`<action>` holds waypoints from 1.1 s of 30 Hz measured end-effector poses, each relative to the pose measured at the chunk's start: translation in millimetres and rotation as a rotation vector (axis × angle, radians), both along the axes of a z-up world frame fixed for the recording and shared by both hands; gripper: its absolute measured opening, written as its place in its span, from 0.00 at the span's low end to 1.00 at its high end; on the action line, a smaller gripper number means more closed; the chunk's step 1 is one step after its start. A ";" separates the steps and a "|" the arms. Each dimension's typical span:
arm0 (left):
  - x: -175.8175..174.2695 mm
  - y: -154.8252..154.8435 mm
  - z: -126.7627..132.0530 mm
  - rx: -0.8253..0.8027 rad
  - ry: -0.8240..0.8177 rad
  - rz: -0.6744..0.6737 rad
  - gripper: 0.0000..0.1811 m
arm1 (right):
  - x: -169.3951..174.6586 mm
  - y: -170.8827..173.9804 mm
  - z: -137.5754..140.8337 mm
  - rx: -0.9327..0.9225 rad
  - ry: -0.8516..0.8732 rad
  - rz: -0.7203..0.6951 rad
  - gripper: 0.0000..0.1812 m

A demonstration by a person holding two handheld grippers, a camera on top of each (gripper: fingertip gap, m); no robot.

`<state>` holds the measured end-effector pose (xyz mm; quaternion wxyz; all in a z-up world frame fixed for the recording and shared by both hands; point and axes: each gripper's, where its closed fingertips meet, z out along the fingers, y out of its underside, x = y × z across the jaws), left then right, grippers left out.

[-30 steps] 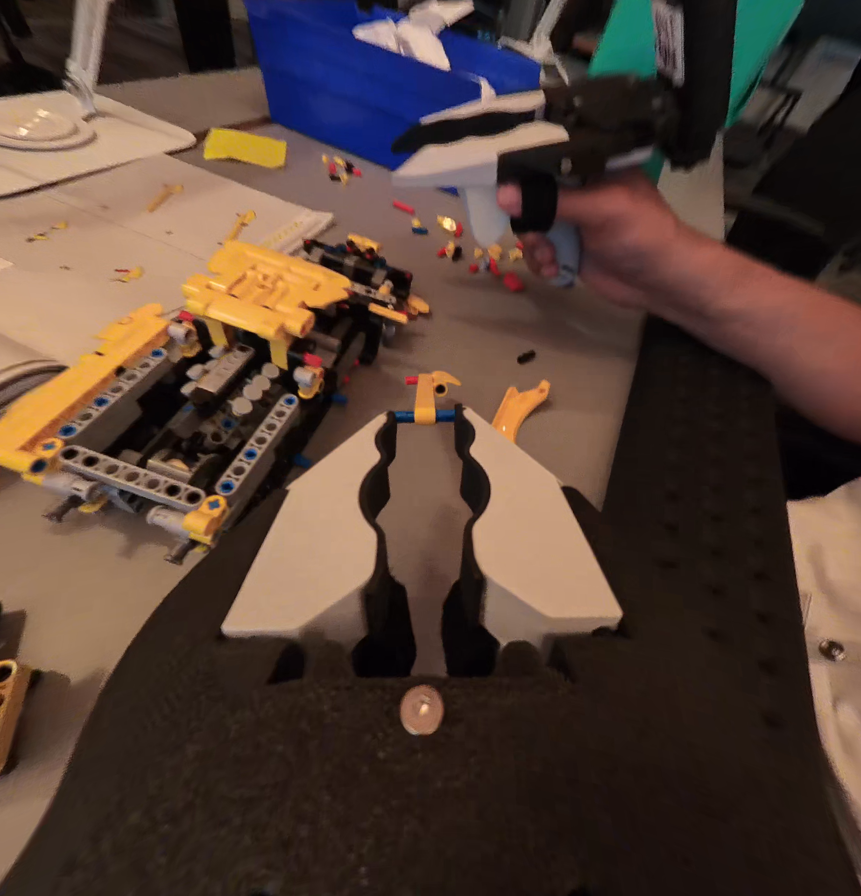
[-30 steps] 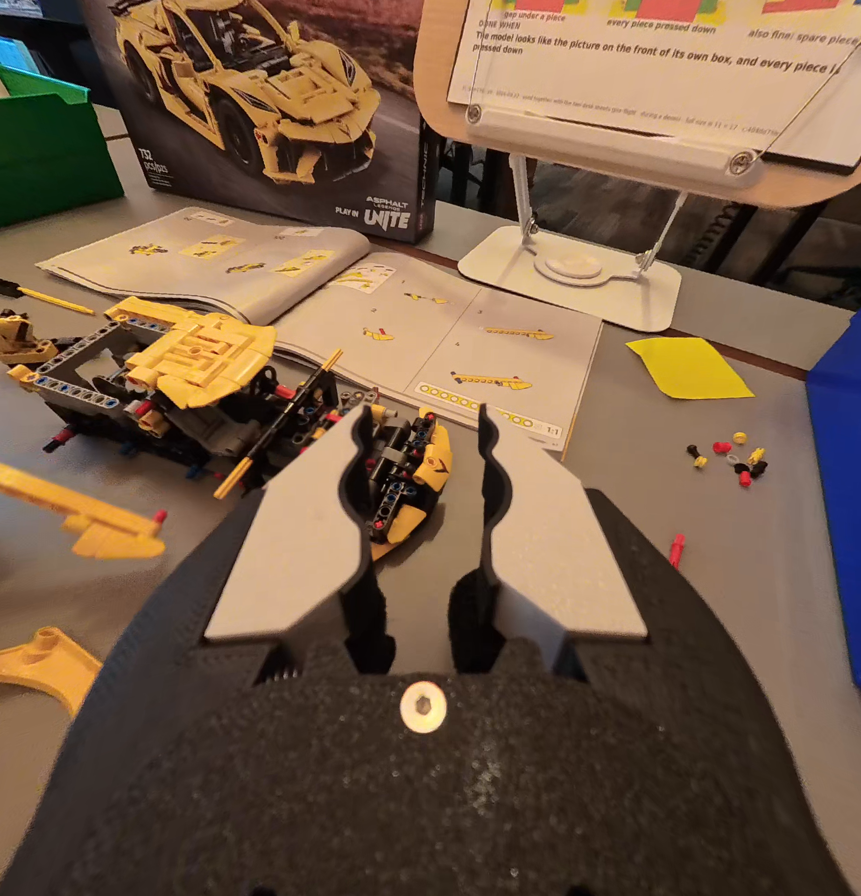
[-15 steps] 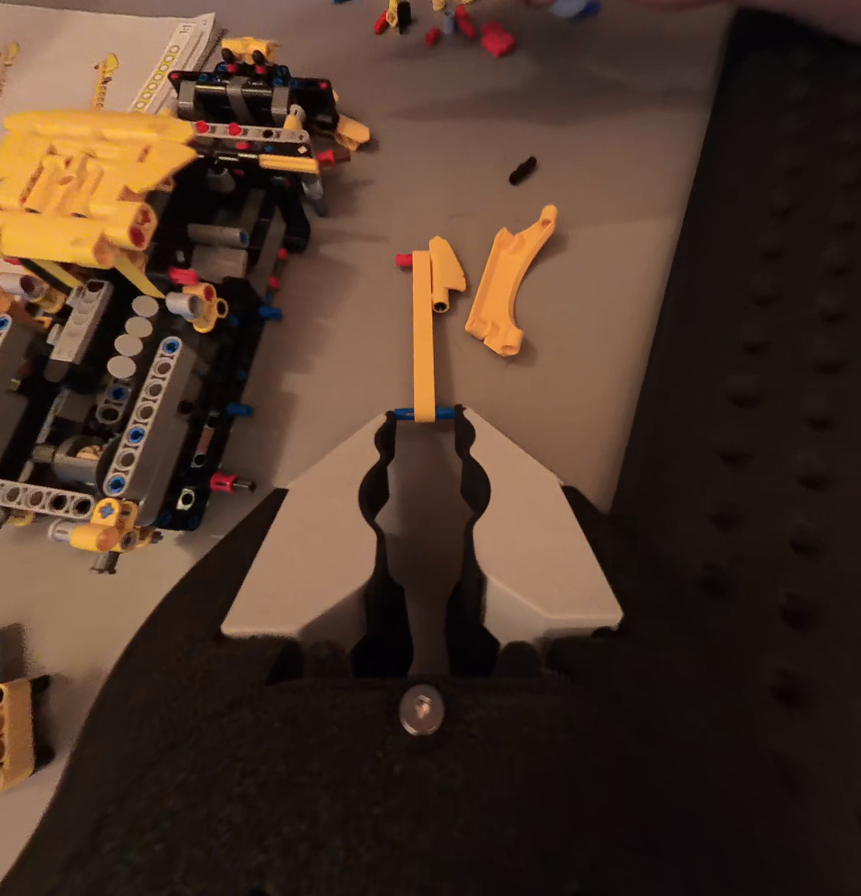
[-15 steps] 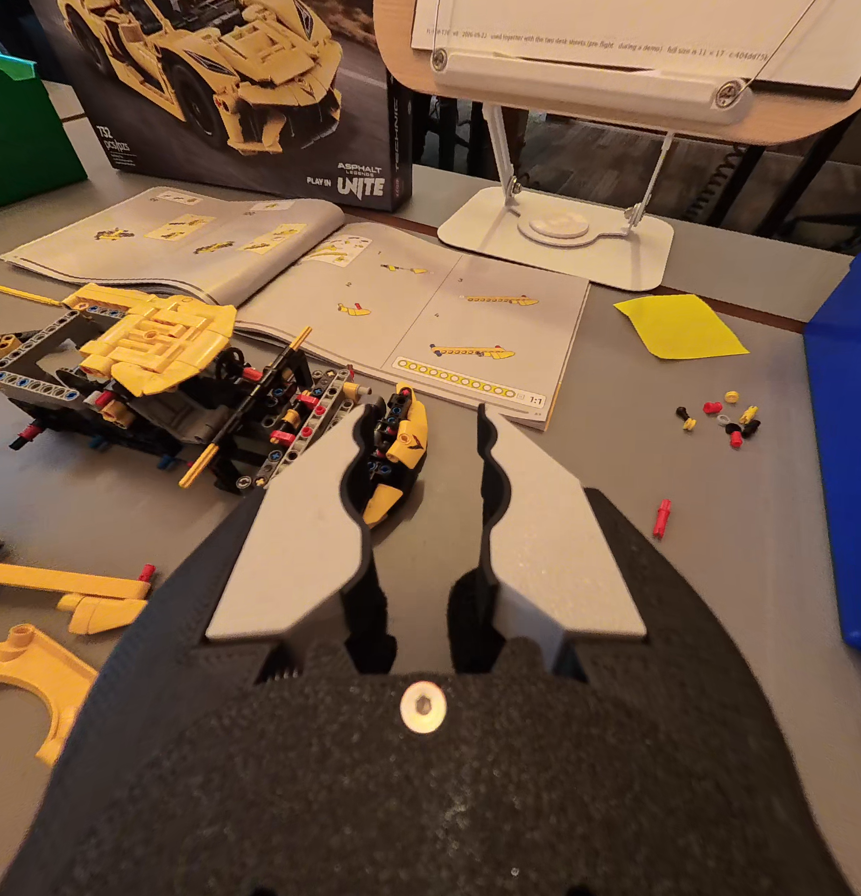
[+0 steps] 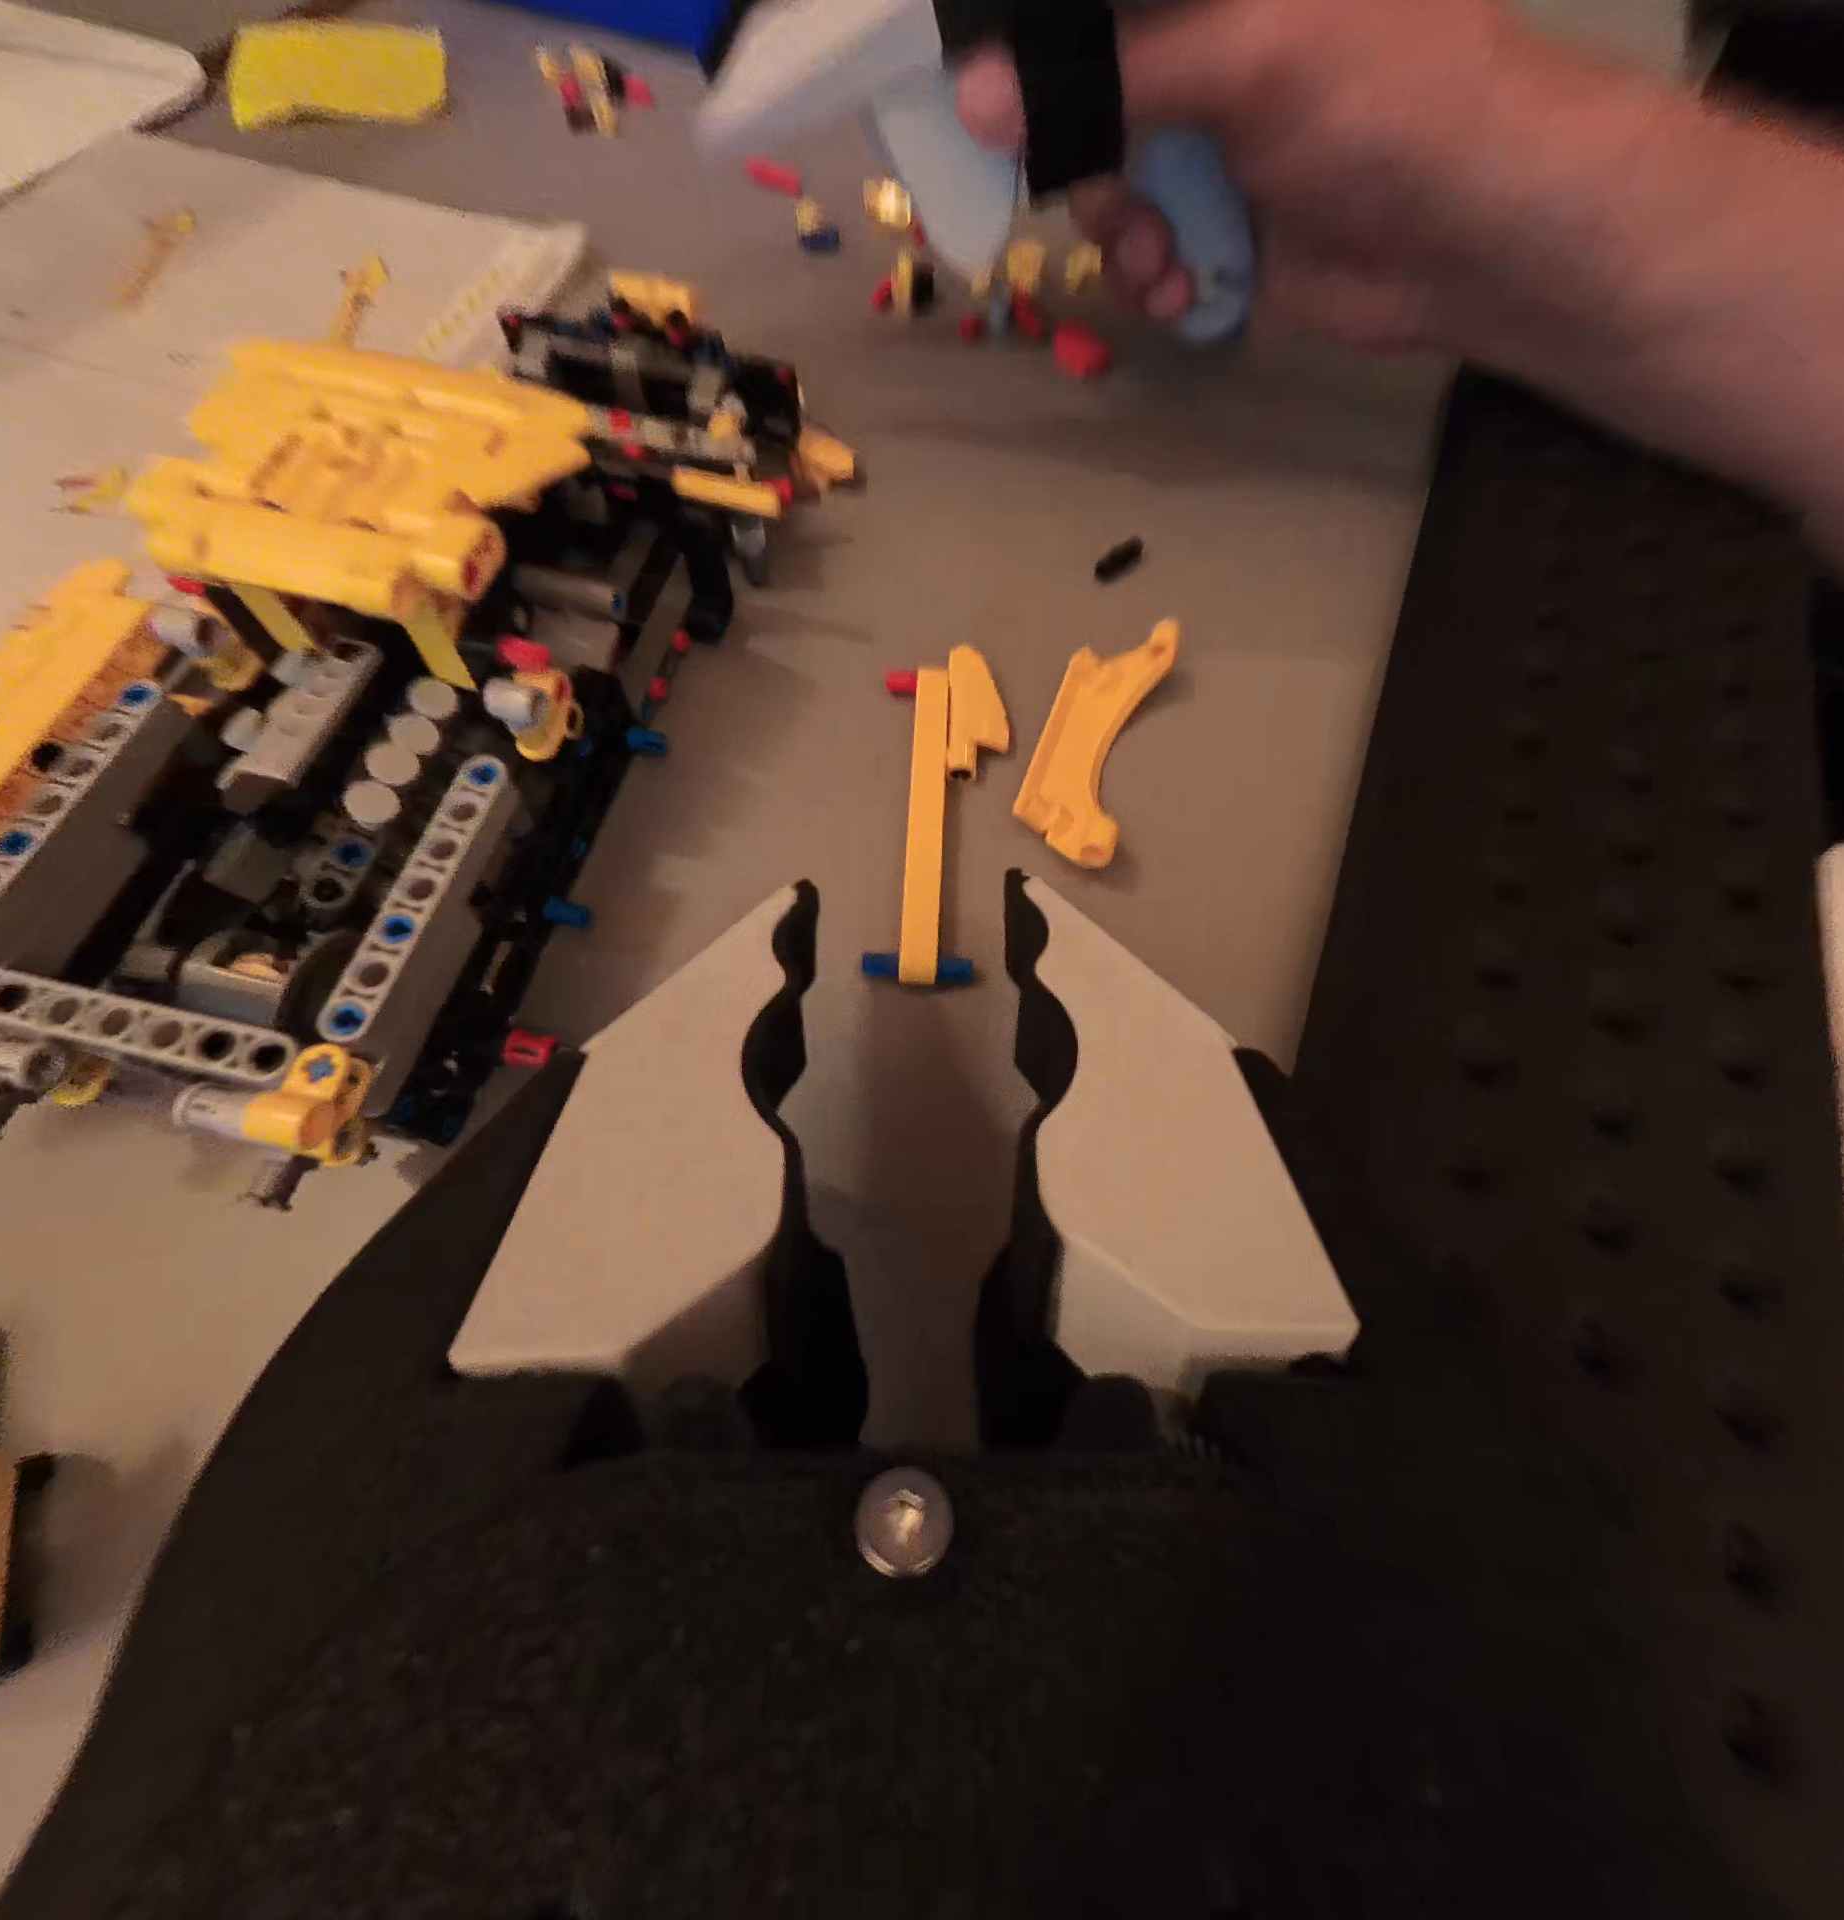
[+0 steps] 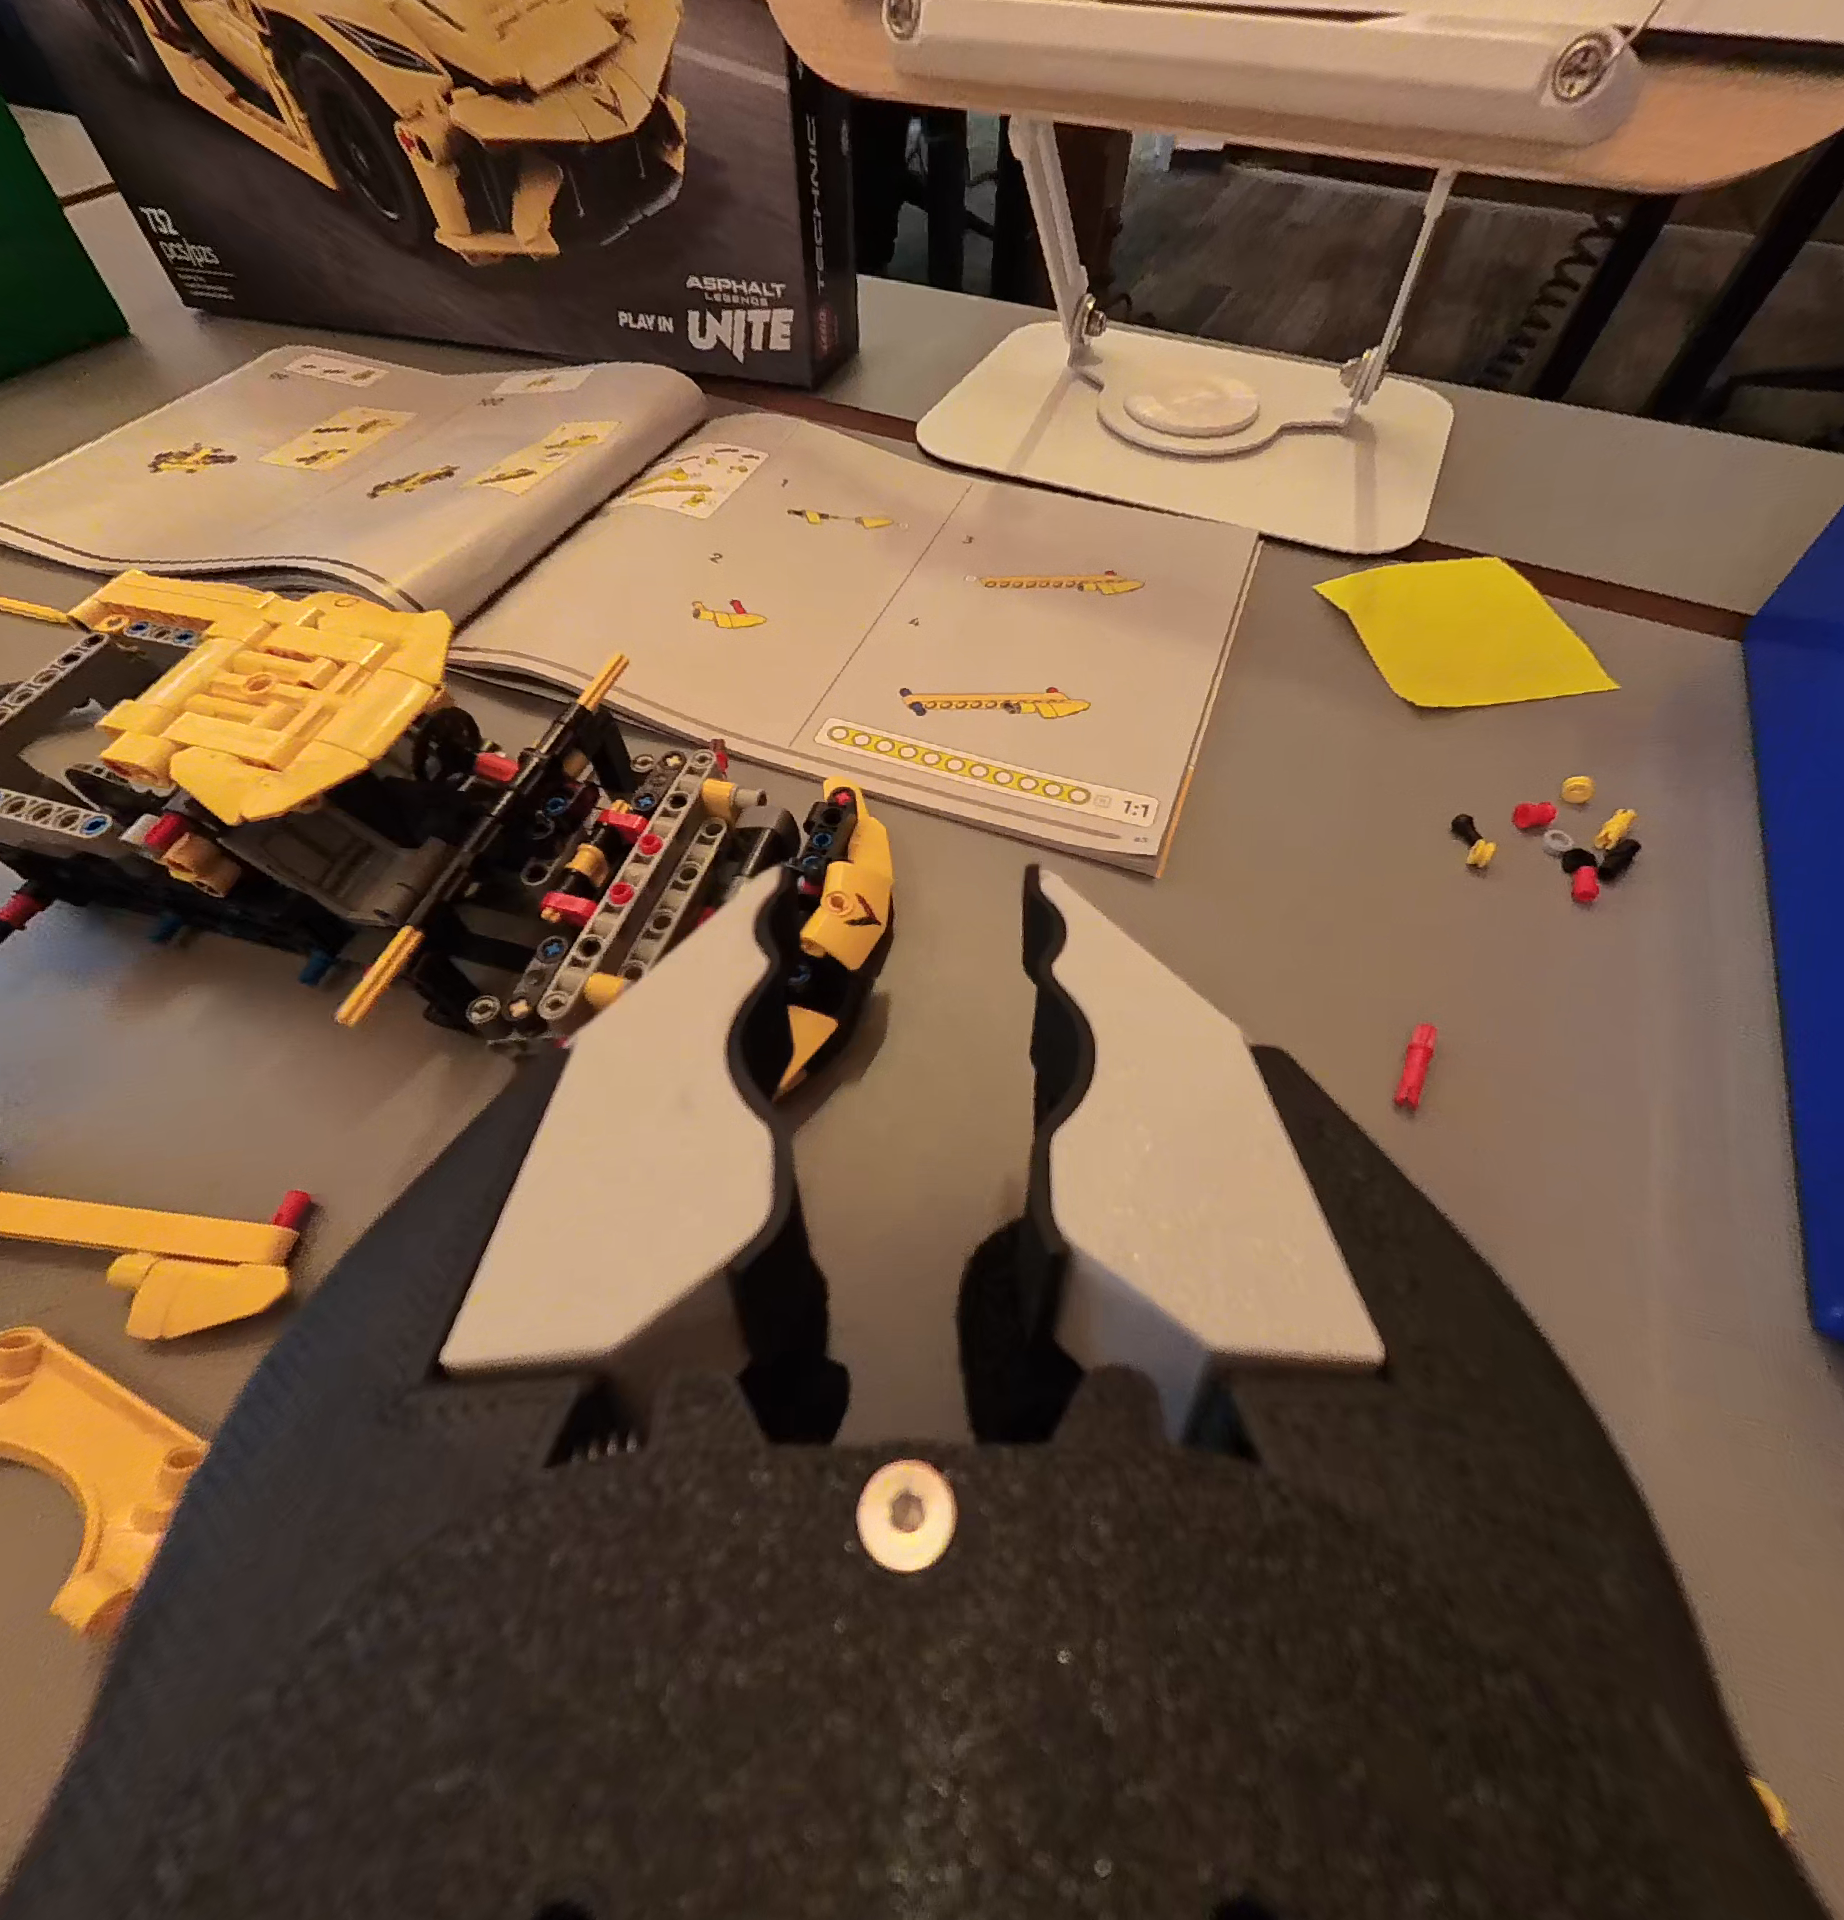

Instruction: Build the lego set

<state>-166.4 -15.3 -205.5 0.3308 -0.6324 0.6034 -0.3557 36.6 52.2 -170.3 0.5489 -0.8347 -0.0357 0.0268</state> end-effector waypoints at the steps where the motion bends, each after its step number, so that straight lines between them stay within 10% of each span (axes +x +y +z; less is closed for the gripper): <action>1: 0.9 1.4 10.4 -0.032 -0.064 0.009 0.20 | 1.4 -0.2 -0.8 -0.007 0.004 -0.003 0.23; 6: 2.6 43.0 93.9 -0.094 -0.401 0.115 0.20 | 25.2 14.2 8.8 -0.100 0.038 -0.002 0.22; 12: 40.3 134.2 134.3 0.162 -0.145 0.178 0.20 | 31.8 59.2 -5.8 -0.529 0.356 0.094 0.22; 17: 48.0 210.1 107.6 0.092 -0.091 0.332 0.20 | 43.2 72.4 -22.6 -0.538 0.556 0.016 0.22; 33: 24.0 227.7 109.9 -0.074 -0.337 0.406 0.19 | 43.7 57.5 -46.3 -0.647 0.498 0.023 0.18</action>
